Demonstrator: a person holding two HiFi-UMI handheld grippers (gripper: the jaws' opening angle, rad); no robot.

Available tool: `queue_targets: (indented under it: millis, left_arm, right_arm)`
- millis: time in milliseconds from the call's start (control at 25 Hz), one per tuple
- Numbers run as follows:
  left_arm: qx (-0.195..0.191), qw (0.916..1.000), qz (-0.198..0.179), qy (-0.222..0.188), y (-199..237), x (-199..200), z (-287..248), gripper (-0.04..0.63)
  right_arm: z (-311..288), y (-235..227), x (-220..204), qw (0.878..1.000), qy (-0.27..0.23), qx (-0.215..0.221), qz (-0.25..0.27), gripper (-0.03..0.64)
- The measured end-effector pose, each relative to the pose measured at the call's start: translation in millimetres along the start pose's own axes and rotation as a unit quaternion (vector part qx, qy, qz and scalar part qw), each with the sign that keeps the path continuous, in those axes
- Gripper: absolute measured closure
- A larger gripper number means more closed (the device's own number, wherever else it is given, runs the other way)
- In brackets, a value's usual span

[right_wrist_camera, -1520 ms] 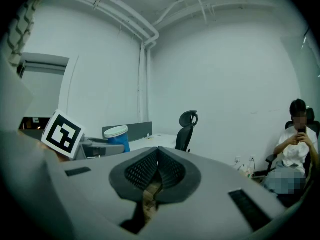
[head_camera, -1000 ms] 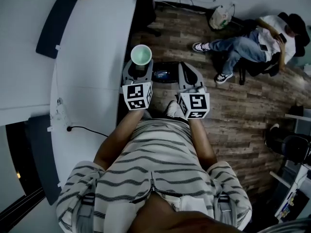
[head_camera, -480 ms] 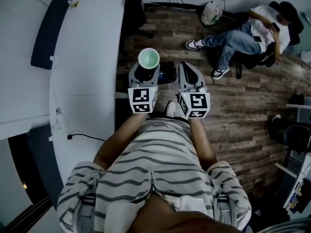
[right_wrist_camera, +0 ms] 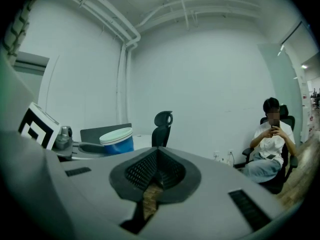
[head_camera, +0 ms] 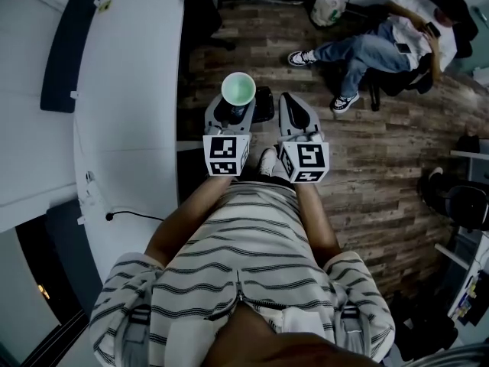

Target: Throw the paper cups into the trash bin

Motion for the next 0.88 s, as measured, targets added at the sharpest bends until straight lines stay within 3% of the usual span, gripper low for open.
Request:
queue_targets:
  millis: [600,880]
  left_arm:
    - [-0.018,0.9972,0.014,0.071,0.3,-33.8,-29.9,0.344]
    - [-0.010,0.9949,0.026,0.097,3.9,-50.0,-41.9,0.344]
  right_arm:
    - [-14.7,-11.9,-32.8,0.999,0.043,0.002,-0.025,0.601]
    - [-17.8,-12.6,-52.5,0.996,0.075,0.017,-0.035,0.601]
Point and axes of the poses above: the fingertips, and each gripper's own axes: z backward along the fingers, y to its left, x out of its top, the point moved 7 cm from there along z, backward along the fingers, and after that the axes turned 15 degrees about z, right-handed, at the moved point
